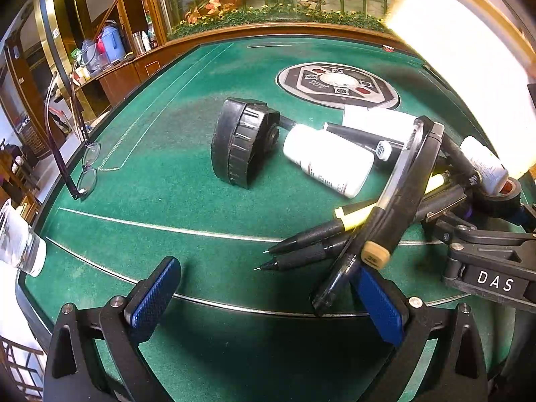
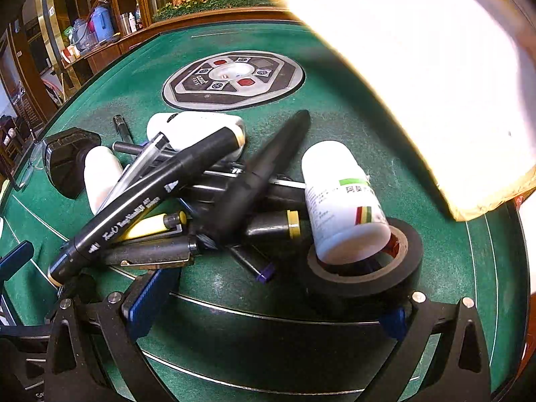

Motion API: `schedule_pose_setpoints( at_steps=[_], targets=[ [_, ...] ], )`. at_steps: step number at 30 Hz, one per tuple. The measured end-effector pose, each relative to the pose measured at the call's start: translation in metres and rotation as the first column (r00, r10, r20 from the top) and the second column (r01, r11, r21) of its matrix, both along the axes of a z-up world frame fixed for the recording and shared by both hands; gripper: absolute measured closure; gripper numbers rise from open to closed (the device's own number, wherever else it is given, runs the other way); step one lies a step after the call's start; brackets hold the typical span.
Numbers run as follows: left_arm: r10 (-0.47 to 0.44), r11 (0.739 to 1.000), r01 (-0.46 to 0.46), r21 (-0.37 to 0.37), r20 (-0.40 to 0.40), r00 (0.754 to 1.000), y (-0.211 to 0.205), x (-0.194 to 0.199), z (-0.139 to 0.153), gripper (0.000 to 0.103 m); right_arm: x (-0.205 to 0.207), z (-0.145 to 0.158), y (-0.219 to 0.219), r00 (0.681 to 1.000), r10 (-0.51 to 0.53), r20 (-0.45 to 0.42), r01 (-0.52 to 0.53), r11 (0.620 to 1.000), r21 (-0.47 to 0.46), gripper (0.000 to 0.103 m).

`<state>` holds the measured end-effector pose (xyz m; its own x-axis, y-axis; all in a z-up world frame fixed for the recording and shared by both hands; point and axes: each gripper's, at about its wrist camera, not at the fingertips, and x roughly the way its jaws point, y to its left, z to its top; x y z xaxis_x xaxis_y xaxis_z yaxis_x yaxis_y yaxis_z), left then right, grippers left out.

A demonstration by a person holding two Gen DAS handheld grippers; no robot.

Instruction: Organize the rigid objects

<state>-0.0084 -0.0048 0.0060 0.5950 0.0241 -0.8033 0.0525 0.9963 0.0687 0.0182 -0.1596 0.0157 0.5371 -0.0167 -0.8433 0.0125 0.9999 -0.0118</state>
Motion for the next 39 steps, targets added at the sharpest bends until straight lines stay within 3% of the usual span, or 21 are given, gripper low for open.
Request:
schedule_pose_setpoints(
  at_steps=[22,39],
  targets=[
    [0.000,1.000,-0.001,-0.025,-0.015,1.000,0.0041,0.0032,-0.0015,0.000,0.0013,-0.0019,-0.0023,1.000,-0.004,0.000,0.004,1.000,0.002,0.000],
    [0.013,1.000,-0.013,0.008,0.006,1.000,0.0008,0.0006,-0.0013,0.000,0.0011,-0.0017,-0.0021,1.000,-0.005,0.000,0.005,1.000,0.001,0.000]
  ],
)
